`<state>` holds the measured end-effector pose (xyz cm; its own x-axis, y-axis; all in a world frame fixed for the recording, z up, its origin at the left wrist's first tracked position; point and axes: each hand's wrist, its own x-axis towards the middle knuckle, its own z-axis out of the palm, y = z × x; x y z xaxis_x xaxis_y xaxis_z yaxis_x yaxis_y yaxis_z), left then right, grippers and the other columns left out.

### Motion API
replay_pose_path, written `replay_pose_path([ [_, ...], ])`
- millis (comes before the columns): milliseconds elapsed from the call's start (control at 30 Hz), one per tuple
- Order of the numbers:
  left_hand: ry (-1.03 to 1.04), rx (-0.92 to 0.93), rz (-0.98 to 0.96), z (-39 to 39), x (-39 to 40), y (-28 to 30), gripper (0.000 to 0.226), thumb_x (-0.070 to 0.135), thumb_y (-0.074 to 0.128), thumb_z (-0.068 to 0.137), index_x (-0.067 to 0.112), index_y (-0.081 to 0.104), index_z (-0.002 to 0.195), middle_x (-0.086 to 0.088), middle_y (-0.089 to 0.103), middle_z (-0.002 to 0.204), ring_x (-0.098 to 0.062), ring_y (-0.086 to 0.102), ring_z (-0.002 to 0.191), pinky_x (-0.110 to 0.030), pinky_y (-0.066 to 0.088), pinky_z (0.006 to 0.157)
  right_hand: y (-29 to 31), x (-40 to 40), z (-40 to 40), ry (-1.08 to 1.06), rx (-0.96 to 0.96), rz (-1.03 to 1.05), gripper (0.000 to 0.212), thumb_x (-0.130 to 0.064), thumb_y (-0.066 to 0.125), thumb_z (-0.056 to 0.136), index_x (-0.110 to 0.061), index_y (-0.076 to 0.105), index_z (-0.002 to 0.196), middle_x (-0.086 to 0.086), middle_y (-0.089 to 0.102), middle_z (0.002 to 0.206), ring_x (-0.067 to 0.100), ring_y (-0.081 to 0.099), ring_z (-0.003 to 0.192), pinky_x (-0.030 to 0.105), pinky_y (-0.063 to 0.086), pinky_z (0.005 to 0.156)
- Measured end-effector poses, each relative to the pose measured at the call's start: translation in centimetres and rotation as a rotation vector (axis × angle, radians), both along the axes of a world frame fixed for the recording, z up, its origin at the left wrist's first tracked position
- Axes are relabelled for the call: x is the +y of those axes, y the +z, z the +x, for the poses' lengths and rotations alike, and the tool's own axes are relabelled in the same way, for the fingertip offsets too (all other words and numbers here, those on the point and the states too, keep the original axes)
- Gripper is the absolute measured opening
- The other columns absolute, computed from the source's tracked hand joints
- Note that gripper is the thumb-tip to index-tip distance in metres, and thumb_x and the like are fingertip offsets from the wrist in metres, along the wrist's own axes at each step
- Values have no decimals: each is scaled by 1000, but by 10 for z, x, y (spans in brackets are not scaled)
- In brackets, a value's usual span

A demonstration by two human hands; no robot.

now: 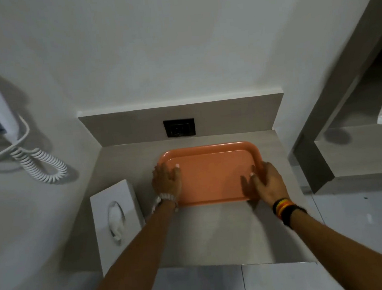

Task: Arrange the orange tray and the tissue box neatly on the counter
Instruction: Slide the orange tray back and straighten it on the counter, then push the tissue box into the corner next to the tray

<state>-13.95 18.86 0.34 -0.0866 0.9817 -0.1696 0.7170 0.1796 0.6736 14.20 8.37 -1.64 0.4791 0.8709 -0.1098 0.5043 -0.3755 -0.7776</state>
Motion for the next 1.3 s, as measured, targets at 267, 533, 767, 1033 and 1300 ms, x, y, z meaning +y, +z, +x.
replay_pose_path([
  [267, -196, 328, 122, -15, -130, -53, 79, 55, 26, 100, 11, -2, 160, -8, -18, 167, -24, -17, 156, -42, -10, 126, -48, -95, -39, 289, -501, 23, 69, -51, 33, 101, -19, 11, 158, 8, 7, 166, 26, 6, 152, 51, 1, 121],
  [533, -314, 476, 21, -28, -124, -56, 81, 60, 18, 100, 15, -14, 159, -6, -24, 166, -21, -17, 156, -44, -12, 125, -58, -92, -41, 345, -527, -69, 75, -47, 34, 101, -15, -1, 159, 9, -5, 166, 25, 5, 152, 51, 1, 122],
  [767, -354, 532, -77, -23, -72, -38, 83, 63, 15, 100, 12, -13, 159, -8, -21, 167, -23, -18, 155, -49, -16, 123, -43, -51, -40, 347, -520, -187, 74, -51, 30, 101, -20, -5, 158, 6, -5, 166, 28, 0, 152, 57, -6, 119],
  [1033, -369, 541, -57, -26, -60, -40, 87, 66, 11, 97, 11, -15, 158, -9, -22, 167, -24, -18, 155, -52, -15, 123, -36, -36, -42, 323, -518, -196, 73, -54, 28, 101, -19, 0, 159, 6, -3, 167, 28, -1, 152, 59, -9, 118],
  [1300, -147, 467, 75, -64, -67, -8, 81, 61, 21, 99, 14, -4, 161, -8, -10, 170, -22, -11, 157, -49, -14, 123, 1, -12, -99, 458, -497, 1, 67, -47, 33, 104, -17, 10, 159, 8, -1, 166, 25, -1, 153, 53, -10, 120],
])
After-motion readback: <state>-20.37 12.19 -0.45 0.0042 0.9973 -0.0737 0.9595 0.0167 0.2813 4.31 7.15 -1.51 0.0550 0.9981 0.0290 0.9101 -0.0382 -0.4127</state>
